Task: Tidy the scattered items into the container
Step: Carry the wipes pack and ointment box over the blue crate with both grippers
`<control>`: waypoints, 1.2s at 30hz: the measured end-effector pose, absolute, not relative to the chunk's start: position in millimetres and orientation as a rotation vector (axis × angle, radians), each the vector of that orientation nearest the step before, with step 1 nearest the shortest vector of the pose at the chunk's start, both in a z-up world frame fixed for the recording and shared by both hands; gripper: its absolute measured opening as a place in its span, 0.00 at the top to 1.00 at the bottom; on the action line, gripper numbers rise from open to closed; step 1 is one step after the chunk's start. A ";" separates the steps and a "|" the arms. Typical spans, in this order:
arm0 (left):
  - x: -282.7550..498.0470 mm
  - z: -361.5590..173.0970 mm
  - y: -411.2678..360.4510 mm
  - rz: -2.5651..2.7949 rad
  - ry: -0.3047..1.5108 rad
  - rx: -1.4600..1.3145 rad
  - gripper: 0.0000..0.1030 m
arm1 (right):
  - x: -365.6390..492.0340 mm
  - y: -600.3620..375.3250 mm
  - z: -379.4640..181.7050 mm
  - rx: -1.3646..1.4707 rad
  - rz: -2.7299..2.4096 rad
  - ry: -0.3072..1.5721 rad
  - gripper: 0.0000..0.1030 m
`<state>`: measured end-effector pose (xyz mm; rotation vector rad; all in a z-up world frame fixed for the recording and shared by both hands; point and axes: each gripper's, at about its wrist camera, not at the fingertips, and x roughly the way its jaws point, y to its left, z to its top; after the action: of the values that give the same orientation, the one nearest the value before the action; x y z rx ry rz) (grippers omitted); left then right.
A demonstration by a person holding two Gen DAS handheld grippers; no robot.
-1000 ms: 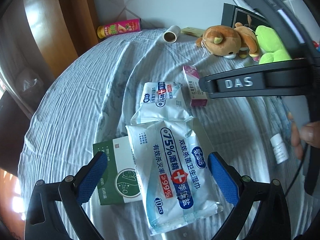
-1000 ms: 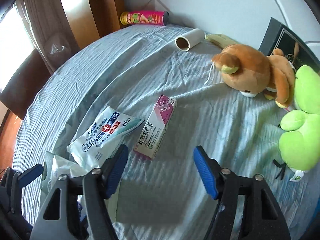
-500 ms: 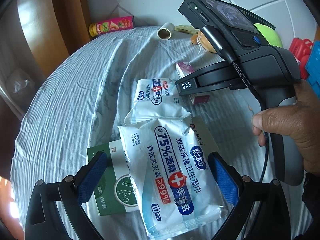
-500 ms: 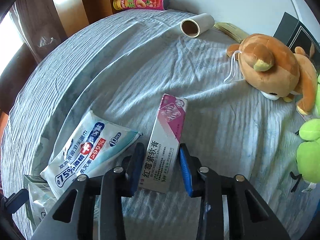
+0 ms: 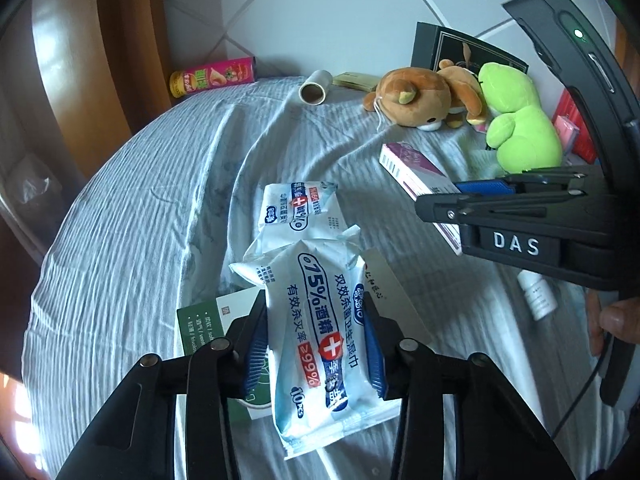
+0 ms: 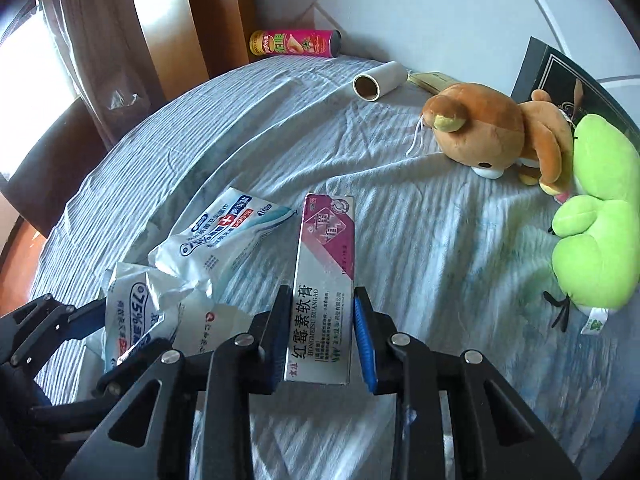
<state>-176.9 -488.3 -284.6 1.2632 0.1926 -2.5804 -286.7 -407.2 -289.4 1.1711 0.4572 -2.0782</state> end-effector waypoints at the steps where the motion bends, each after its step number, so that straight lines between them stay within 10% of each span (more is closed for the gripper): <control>1: -175.8 -282.9 -488.0 -2.584 0.191 1.258 0.68 | -282.8 -401.7 -285.3 1.163 -2.083 0.442 0.72; 36: -176.0 -122.6 -393.2 -2.905 -0.089 1.003 0.72 | -240.5 -264.7 -128.6 0.934 -2.453 0.253 0.72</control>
<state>-176.0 -393.2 -122.6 1.0033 -0.0888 -2.9046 -240.5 -264.7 -128.6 0.9341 0.2531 -2.4531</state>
